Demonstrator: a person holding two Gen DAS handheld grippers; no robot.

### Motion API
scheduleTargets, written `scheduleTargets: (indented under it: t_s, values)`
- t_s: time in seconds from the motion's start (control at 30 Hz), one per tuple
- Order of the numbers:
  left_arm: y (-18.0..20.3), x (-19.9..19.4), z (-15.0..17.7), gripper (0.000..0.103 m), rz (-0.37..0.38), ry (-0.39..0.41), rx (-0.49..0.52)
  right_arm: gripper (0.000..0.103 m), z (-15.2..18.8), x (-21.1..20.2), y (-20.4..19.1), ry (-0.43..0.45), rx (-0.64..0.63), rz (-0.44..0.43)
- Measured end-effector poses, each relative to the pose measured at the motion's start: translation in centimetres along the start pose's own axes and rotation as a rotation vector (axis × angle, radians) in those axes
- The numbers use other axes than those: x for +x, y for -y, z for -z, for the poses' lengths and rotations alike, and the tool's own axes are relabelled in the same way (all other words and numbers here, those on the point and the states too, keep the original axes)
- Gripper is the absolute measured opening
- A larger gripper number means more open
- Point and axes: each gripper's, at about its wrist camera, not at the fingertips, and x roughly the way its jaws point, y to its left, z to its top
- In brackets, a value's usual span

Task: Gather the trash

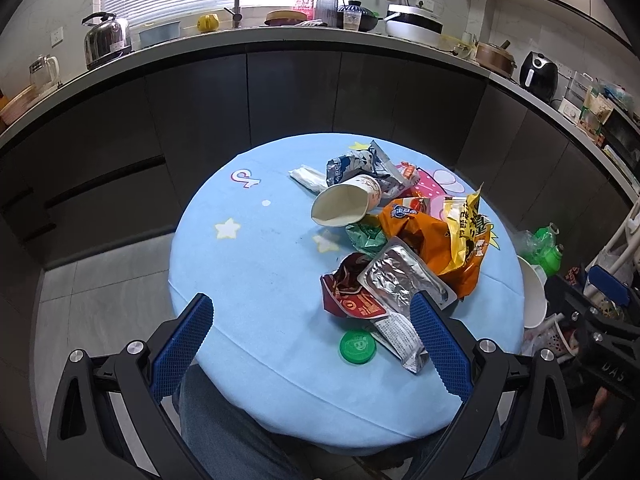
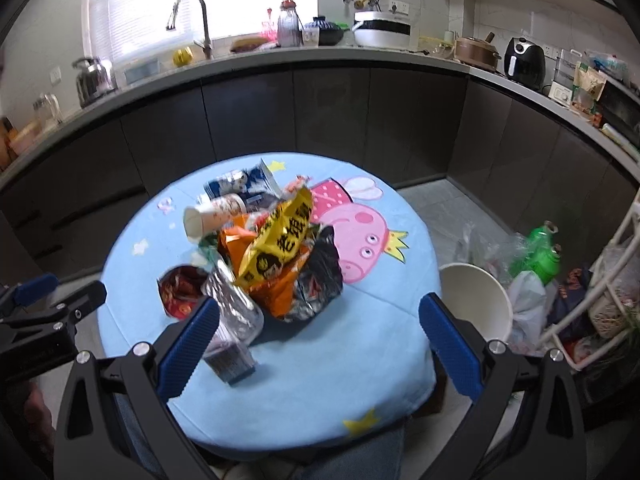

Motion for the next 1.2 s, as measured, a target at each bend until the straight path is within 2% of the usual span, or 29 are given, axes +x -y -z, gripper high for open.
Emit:
scheduleTargets:
  t_s: [0.1,0.23,0.37,0.53,0.7,0.77,0.8,0.87,1.03,1.17,1.2]
  values:
    - [-0.6,0.8,-0.1,0.094,0.044,-0.006,0.011,0.100,0.0,1.9,1.0,-0.034,0.013,-0.089]
    - [-0.8,2.1,-0.5,0.094,0.098,-0.020,0.025,0.100,-0.8,5.0,0.6,-0.094,0.038,-0.110]
    - [-1.2,3.7,-1.0,0.094,0.142,-0.044,0.006,0.099,-2.3,7.2,-0.8,-0.096,0.043,-0.159]
    - [-1.7,5.0,-1.1,0.087,0.173,-0.069,-0.009,0.080,-3.6,9.6,-3.3,-0.109,-0.047,-0.159]
    - [-1.7,6.4,-0.8,0.075,0.216,-0.115,-0.008,0.068,-3.4,11.9,-3.5,-0.159,-0.065,-0.151]
    - [-1.4,7.0,-0.7,0.070,0.238,-0.130,-0.002,0.051,-3.1,12.4,-3.4,-0.172,-0.073,-0.154]
    - [-1.2,7.2,-0.6,0.067,0.248,-0.138,0.002,0.038,-3.0,12.5,-3.3,-0.177,-0.071,-0.159]
    - [-0.9,7.8,-0.4,0.063,0.268,-0.154,0.010,0.027,-3.1,11.9,-3.1,-0.159,-0.066,-0.184]
    - [-0.5,10.7,-1.0,0.048,0.289,-0.202,0.021,0.025,-3.6,8.8,-2.6,-0.089,-0.065,-0.218]
    - [-0.6,13.3,-1.7,0.044,0.307,-0.247,0.009,0.025,-3.6,6.9,-1.9,-0.060,-0.050,-0.226]
    - [-0.6,13.8,-1.8,0.040,0.310,-0.259,0.009,0.025,-3.5,6.6,-1.8,-0.058,-0.047,-0.225]
